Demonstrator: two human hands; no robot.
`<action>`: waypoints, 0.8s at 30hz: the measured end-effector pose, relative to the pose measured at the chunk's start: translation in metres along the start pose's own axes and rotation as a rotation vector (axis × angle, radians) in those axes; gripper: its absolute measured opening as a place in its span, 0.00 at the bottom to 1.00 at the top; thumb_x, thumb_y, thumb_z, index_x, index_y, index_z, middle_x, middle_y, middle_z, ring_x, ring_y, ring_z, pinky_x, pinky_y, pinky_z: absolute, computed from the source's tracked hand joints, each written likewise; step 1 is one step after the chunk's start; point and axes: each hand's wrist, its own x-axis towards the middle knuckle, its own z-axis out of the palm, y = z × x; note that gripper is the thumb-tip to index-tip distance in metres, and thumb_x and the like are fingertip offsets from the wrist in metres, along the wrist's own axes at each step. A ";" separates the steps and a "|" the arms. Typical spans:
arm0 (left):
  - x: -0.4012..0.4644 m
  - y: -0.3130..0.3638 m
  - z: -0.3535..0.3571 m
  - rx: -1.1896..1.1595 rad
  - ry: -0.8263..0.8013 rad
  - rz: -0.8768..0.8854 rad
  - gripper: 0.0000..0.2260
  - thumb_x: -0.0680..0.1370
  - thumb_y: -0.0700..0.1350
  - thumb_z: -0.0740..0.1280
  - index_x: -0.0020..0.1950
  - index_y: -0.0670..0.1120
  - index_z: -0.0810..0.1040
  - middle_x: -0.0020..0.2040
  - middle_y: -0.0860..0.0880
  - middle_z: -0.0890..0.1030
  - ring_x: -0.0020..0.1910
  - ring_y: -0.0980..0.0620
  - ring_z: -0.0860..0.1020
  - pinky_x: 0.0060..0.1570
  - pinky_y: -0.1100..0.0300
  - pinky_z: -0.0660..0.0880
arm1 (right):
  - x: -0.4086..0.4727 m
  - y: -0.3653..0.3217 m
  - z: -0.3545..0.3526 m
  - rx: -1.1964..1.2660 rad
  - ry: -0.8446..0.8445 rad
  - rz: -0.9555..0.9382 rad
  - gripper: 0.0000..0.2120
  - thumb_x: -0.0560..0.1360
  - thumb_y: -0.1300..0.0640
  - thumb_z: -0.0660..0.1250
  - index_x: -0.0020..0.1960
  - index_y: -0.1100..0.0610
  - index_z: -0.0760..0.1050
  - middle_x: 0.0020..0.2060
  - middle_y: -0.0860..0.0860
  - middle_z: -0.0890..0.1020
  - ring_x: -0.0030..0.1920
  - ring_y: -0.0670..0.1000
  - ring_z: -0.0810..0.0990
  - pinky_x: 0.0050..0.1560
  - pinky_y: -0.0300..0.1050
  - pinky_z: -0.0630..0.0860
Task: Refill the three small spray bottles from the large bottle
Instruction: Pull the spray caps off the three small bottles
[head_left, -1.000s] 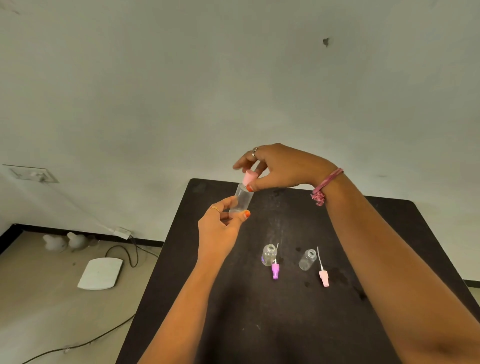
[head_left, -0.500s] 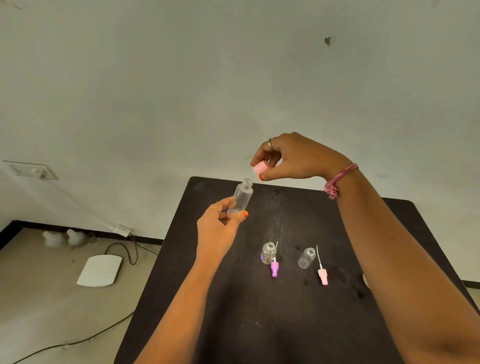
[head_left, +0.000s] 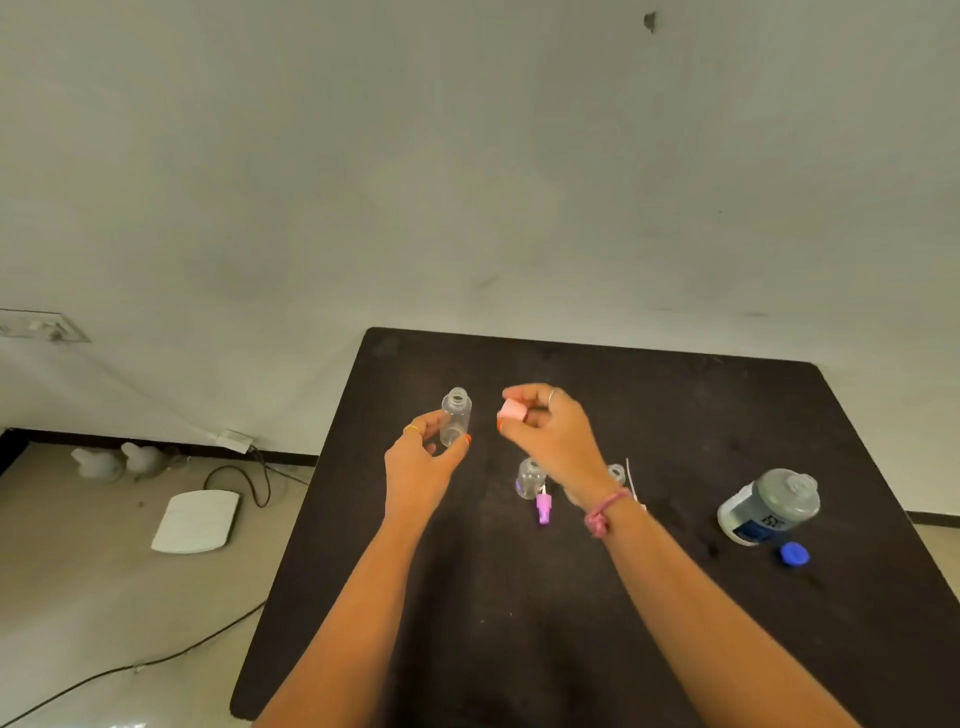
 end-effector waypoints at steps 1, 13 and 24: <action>0.002 -0.006 0.003 0.013 -0.010 -0.015 0.19 0.74 0.45 0.72 0.64 0.46 0.74 0.59 0.49 0.79 0.51 0.57 0.76 0.54 0.66 0.71 | -0.005 0.012 0.006 0.012 0.020 0.025 0.13 0.70 0.60 0.72 0.53 0.51 0.79 0.47 0.47 0.83 0.46 0.44 0.82 0.47 0.37 0.78; 0.020 -0.071 0.031 0.207 -0.150 -0.118 0.17 0.73 0.41 0.73 0.60 0.45 0.76 0.56 0.48 0.79 0.50 0.57 0.76 0.50 0.67 0.70 | -0.029 0.124 0.062 -0.162 0.062 0.207 0.09 0.74 0.57 0.69 0.55 0.54 0.78 0.44 0.45 0.81 0.44 0.40 0.80 0.47 0.32 0.76; 0.030 -0.099 0.047 0.298 -0.228 -0.182 0.18 0.73 0.40 0.73 0.61 0.44 0.76 0.56 0.48 0.81 0.53 0.55 0.77 0.54 0.65 0.71 | -0.021 0.155 0.069 -0.314 -0.044 0.278 0.12 0.72 0.58 0.71 0.55 0.51 0.78 0.51 0.47 0.79 0.49 0.41 0.78 0.54 0.37 0.75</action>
